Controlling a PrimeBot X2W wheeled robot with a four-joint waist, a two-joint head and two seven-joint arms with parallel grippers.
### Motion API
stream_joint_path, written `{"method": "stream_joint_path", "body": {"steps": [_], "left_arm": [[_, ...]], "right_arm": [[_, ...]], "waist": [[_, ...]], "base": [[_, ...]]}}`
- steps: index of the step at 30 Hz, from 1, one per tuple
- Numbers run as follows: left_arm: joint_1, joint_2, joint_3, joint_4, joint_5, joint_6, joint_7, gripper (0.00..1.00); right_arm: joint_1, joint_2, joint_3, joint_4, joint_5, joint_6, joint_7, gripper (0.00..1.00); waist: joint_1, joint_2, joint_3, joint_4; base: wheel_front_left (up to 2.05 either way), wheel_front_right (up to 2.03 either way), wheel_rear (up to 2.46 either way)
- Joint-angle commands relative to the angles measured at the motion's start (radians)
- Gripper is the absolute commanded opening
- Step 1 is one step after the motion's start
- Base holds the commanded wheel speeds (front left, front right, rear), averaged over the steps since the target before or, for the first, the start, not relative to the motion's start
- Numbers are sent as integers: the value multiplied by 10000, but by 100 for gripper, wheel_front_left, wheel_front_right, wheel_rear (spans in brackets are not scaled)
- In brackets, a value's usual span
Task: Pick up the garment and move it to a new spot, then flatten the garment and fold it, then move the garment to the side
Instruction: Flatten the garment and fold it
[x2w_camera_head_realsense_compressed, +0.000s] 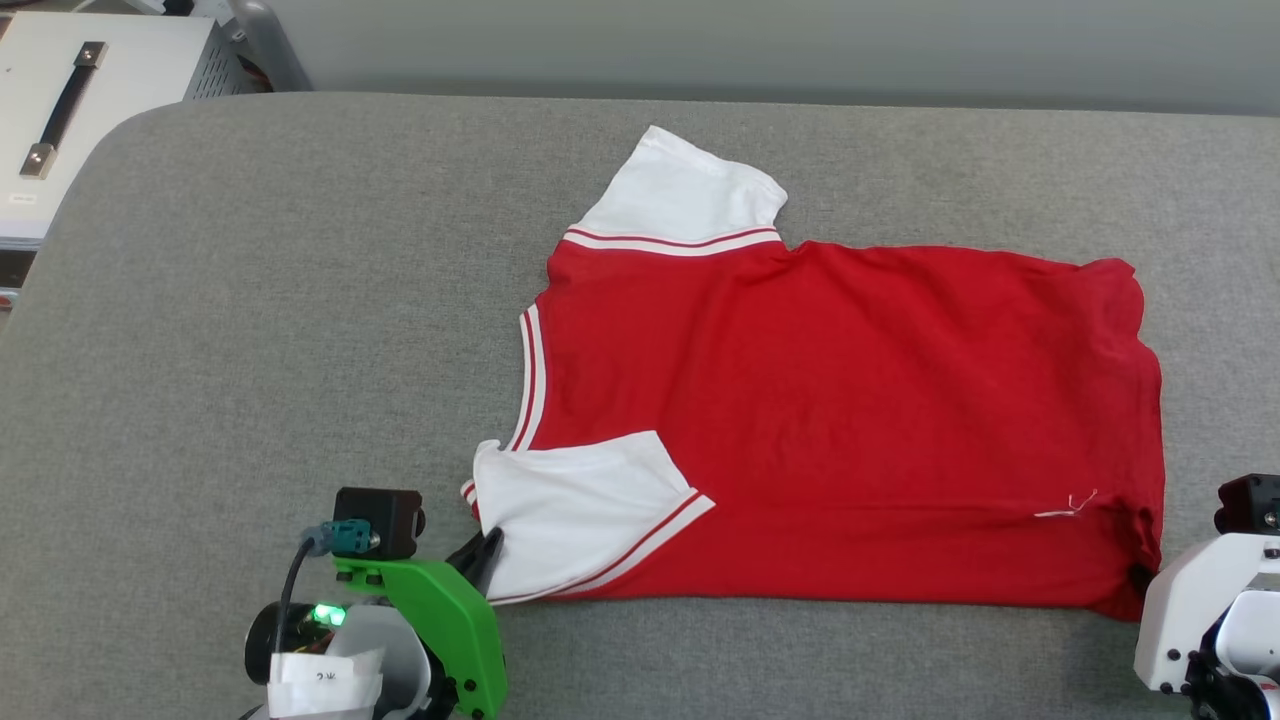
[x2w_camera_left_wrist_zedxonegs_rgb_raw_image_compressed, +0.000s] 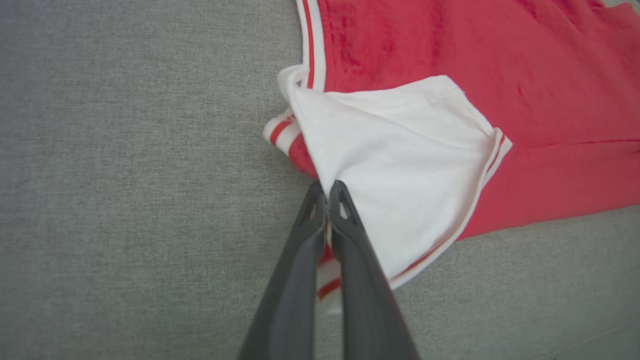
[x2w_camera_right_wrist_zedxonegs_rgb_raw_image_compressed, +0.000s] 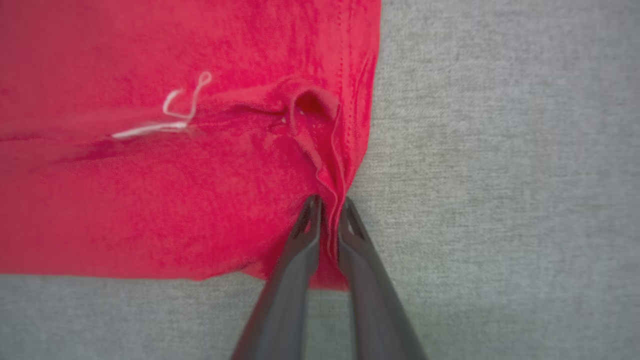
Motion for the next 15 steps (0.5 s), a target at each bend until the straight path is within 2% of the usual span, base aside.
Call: {"method": "stream_joint_path", "body": {"steps": [1,8,15], "left_arm": [[43,93,29,63,71,75,-8,0],[425,301,84,238,-95,135,28,0],[1092,613,41,56,-408,273,377,0]], "right_arm": [[14,53,81,237,30,-9,-6,0],[257,-220,147,-127,349,-9,-4,0],[1139,-421,0,-1074,821,-9,674,0]], "waist": [[0,0,-112,-71],[0,0,-734,-234],[0,0,-1249,-256]], "base": [[0,0,0],[0,0,0],[0,0,0]]}}
